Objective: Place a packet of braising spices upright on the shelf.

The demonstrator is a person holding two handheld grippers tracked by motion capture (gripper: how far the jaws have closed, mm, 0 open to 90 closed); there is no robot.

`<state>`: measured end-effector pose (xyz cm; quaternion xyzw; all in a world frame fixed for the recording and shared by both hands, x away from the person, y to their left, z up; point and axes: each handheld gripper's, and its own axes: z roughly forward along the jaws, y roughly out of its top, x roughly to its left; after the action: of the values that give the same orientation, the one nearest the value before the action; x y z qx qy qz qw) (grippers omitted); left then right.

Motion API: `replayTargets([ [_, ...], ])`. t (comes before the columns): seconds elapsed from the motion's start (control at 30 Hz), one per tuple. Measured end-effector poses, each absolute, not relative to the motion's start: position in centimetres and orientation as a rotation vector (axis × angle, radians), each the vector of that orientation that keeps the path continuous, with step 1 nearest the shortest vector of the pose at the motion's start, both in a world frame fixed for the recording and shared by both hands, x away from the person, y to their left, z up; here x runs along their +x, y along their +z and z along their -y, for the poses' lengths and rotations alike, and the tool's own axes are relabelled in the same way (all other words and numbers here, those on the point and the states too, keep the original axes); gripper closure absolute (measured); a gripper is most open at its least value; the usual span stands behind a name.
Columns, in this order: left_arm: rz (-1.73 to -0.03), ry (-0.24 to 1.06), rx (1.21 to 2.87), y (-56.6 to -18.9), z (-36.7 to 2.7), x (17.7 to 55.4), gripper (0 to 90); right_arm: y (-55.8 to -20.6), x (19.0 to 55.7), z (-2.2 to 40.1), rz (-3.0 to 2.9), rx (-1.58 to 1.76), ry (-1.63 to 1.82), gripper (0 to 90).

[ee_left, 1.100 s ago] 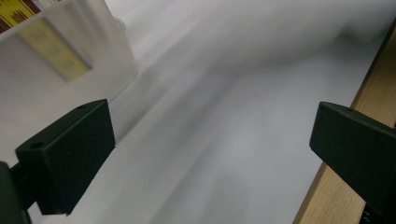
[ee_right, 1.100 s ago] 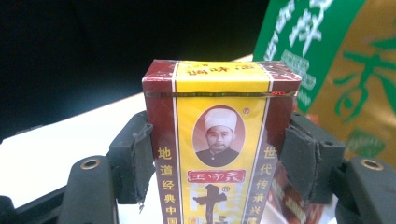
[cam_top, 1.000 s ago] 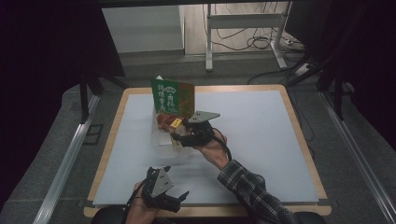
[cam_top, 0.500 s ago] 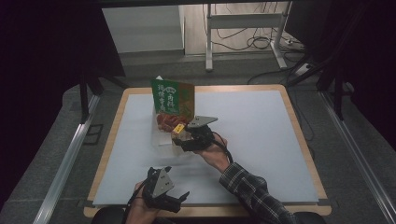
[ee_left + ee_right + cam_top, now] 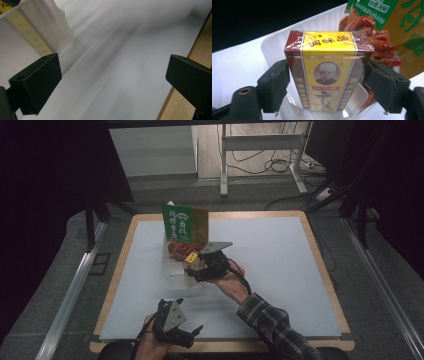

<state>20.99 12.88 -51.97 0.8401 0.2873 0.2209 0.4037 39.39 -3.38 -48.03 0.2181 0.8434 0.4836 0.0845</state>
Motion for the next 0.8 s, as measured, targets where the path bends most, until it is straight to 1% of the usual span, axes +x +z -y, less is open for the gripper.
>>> replayTargets([
  [0.3, -0.725, 0.561, 2.122, -52.0, -12.9, 21.0, 0.3, -47.6, 39.1, 3.5, -2.530, 0.613, 1.452, 13.6],
  [0.8, -0.728, 0.568, 2.119, -52.0, -12.9, 21.0, 0.3, -46.1, 38.7, 4.5, -2.539, 0.582, 1.418, 12.4],
])
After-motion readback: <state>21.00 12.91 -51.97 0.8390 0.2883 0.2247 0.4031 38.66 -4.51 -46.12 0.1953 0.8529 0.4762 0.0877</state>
